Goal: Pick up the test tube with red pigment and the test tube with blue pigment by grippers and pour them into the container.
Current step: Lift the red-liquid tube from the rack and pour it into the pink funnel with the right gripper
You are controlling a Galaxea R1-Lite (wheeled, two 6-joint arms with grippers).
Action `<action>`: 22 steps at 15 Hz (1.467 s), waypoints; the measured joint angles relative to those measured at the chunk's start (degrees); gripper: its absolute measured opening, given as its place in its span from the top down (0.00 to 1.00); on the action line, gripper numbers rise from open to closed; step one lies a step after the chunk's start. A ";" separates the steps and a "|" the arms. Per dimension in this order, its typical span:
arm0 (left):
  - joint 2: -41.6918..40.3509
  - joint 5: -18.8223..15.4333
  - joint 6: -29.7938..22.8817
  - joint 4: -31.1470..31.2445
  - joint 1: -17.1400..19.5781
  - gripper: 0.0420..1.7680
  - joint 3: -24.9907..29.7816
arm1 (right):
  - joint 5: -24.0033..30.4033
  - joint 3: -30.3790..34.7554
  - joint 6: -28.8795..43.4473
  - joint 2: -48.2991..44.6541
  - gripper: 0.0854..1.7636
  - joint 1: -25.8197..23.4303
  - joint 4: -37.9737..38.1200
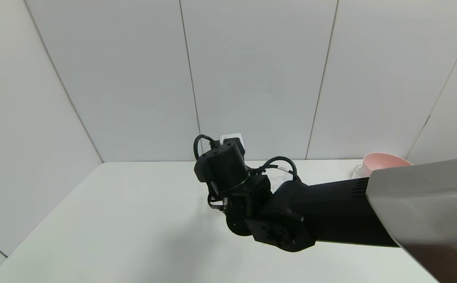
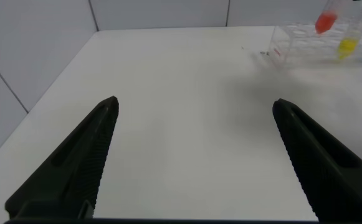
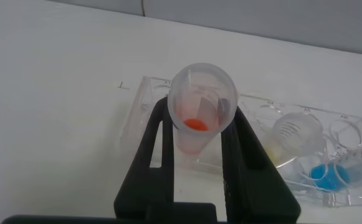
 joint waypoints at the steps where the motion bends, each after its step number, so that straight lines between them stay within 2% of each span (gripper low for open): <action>1: 0.00 0.00 0.02 0.02 0.00 0.00 0.00 | 0.00 -0.04 -0.41 -0.39 0.75 0.07 0.00; 15: 0.00 0.00 0.00 0.02 0.00 0.00 0.00 | 0.09 0.35 -0.96 -2.07 0.75 0.49 -0.09; 18: 0.00 0.00 0.00 0.02 0.00 0.00 0.00 | 2.68 4.79 -1.28 -4.91 0.75 1.10 -0.46; 22: 0.00 0.00 -0.02 0.02 0.00 0.00 0.00 | 8.90 15.91 -1.40 -12.96 0.75 2.29 -0.66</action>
